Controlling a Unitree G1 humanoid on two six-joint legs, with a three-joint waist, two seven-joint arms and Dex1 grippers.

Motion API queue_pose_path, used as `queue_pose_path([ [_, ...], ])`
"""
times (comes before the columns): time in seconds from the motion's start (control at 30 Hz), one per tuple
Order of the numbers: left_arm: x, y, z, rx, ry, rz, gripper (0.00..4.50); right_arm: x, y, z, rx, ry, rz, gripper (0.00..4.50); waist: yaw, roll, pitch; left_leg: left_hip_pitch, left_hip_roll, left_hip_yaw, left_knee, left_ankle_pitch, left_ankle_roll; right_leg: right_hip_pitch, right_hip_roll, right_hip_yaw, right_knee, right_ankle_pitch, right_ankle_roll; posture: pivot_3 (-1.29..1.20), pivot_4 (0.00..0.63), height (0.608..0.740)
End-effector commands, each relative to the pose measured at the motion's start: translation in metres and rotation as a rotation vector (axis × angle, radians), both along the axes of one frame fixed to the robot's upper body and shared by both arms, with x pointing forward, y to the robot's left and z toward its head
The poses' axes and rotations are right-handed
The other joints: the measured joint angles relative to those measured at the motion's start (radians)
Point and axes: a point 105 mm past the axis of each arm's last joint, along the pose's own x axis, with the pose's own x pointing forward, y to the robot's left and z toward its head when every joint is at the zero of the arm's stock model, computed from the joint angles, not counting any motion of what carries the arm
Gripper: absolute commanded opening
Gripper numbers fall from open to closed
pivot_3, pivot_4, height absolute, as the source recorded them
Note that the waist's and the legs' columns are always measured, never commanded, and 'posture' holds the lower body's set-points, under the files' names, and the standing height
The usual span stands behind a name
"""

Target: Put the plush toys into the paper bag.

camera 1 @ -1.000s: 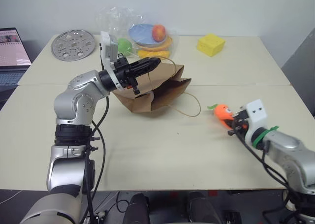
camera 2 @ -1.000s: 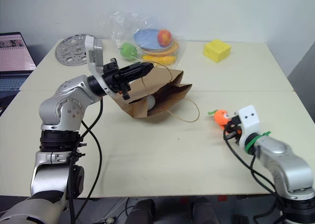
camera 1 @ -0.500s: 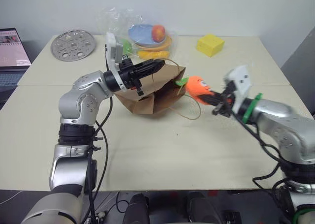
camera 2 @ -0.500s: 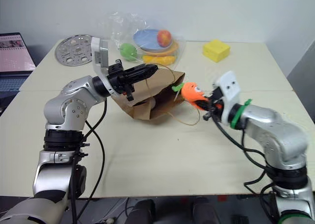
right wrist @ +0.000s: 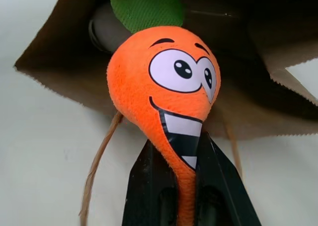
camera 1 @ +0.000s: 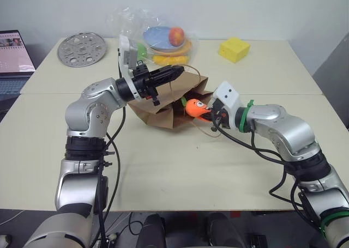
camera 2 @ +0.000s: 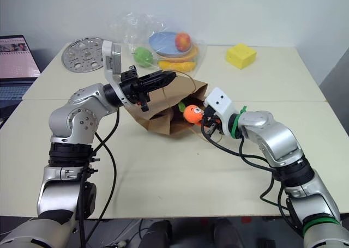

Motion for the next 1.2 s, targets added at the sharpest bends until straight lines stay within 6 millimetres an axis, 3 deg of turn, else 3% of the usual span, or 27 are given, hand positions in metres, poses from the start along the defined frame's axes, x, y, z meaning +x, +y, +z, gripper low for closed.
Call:
queue_pose_path([
  [0.03, -0.008, -0.002, 0.018, -0.018, -0.069, -0.025, 0.0, 0.003, 0.007, 0.013, 0.006, -0.058, 0.025, 0.01, 0.0, 0.0, 0.0, 0.0, 0.0, 0.0, 0.0, 0.0, 0.0, 0.0, 0.0, 0.0, 0.0, 0.0, 0.0, 0.0, 0.15, 0.74],
  [0.23, -0.011, -0.005, 0.017, -0.022, -0.061, -0.043, 0.0, 0.015, 0.026, 0.025, 0.039, -0.092, 0.037, 0.01, -0.002, 0.0, 0.0, 0.0, 0.0, 0.0, 0.0, 0.0, 0.0, 0.0, 0.0, 0.0, 0.0, 0.0, 0.0, 0.0, 0.15, 0.74],
  [0.43, -0.013, -0.009, 0.019, -0.039, -0.06, -0.064, 0.0, 0.025, 0.049, 0.042, 0.204, -0.037, 0.014, 0.01, -0.002, 0.0, 0.0, 0.0, 0.0, 0.0, 0.0, 0.0, 0.0, 0.0, 0.0, 0.0, 0.001, 0.0, 0.0, 0.0, 0.15, 0.74],
  [0.8, -0.014, -0.007, 0.027, -0.098, -0.051, -0.071, 0.0, 0.041, 0.06, -0.008, 0.225, 0.024, -0.088, 0.01, -0.002, 0.0, 0.0, 0.0, 0.0, 0.0, 0.0, 0.0, 0.0, -0.001, 0.0, -0.001, 0.001, 0.0, 0.0, 0.0, 0.15, 0.74],
  [0.97, -0.011, -0.004, 0.028, -0.091, -0.049, -0.055, 0.0, 0.036, 0.064, -0.001, 0.343, 0.056, -0.108, 0.01, -0.004, 0.0, 0.0, 0.0, 0.0, 0.0, -0.001, 0.0, 0.0, -0.001, 0.0, 0.0, 0.001, 0.0, 0.0, 0.0, 0.15, 0.74],
  [1.0, -0.01, -0.004, 0.027, -0.086, -0.05, -0.048, 0.0, 0.035, 0.063, 0.006, 0.374, 0.054, -0.1, 0.66, -0.004, 0.0, 0.0, 0.0, 0.0, 0.0, -0.001, 0.0, 0.0, -0.001, 0.0, 0.0, 0.001, 0.0, 0.0, 0.0, 0.15, 0.74],
  [1.2, -0.007, -0.004, 0.022, -0.07, -0.05, -0.033, 0.0, 0.022, 0.053, 0.029, 0.426, 0.024, -0.061, 2.8, -0.002, 0.0, 0.0, 0.0, 0.0, 0.0, -0.001, 0.0, 0.0, -0.001, 0.0, -0.001, 0.001, 0.0, 0.0, 0.0, 0.15, 0.74],
])
